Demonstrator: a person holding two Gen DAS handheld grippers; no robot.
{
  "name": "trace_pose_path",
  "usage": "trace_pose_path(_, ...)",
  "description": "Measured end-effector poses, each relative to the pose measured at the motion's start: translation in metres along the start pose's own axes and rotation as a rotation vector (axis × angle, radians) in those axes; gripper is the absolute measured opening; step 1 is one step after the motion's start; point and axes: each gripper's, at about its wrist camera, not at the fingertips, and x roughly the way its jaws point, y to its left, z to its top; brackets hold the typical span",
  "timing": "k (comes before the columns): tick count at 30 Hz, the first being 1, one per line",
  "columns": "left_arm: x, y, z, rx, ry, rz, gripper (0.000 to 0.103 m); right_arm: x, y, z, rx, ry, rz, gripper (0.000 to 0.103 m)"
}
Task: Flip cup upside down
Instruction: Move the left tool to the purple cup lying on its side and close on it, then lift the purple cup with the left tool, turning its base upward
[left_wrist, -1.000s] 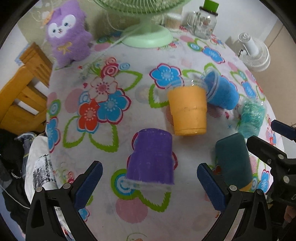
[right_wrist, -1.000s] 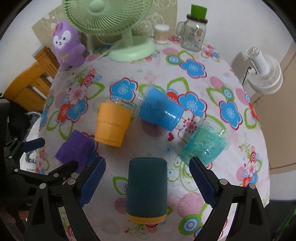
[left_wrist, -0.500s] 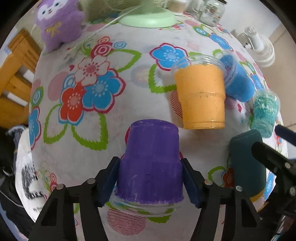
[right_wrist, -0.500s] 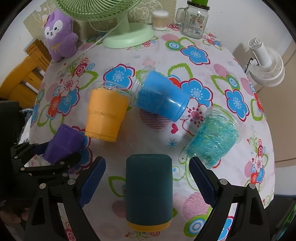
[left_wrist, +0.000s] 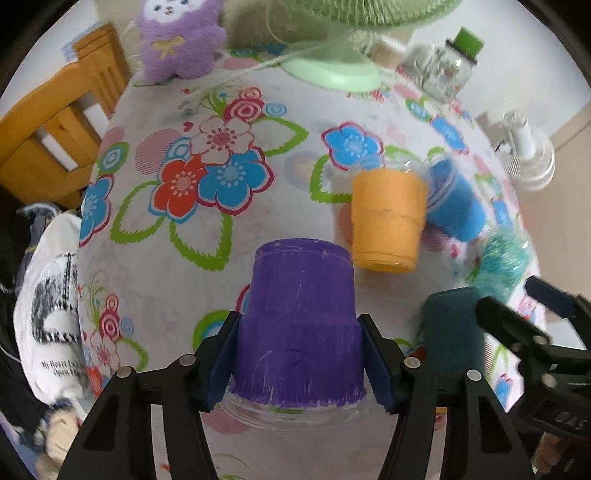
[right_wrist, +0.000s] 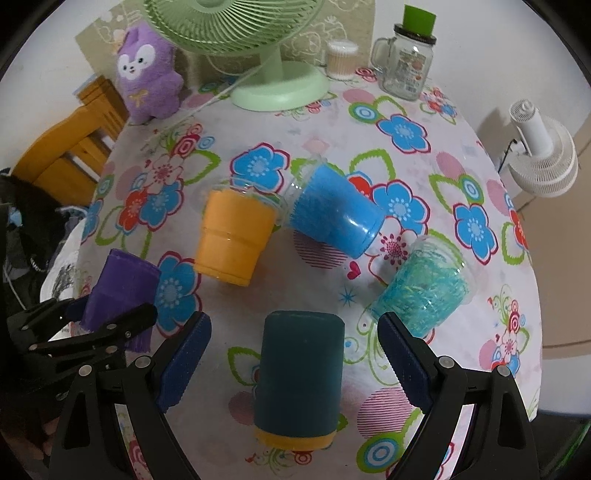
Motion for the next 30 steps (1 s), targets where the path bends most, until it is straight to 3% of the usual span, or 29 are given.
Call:
trace_pose_path(7, -0.028, -0.013, -0.013, -0.110, -0.053, -0.033, 0.064, -0.023, -0.009, -0.008, -0.052, -0.037, 0.040, 0.093)
trace_pose_path(22, -0.067, -0.102, -0.047, -0.138, -0.115, -0.005, 0.064, -0.073, -0.077, -0.040, -0.089, -0.075, 0.075, 0.093)
trace_pose_path(30, -0.065, -0.148, -0.059, -0.133, -0.133, -0.009, 0.064, -0.090, -0.116, -0.048, -0.086, -0.120, 0.066, 0.093)
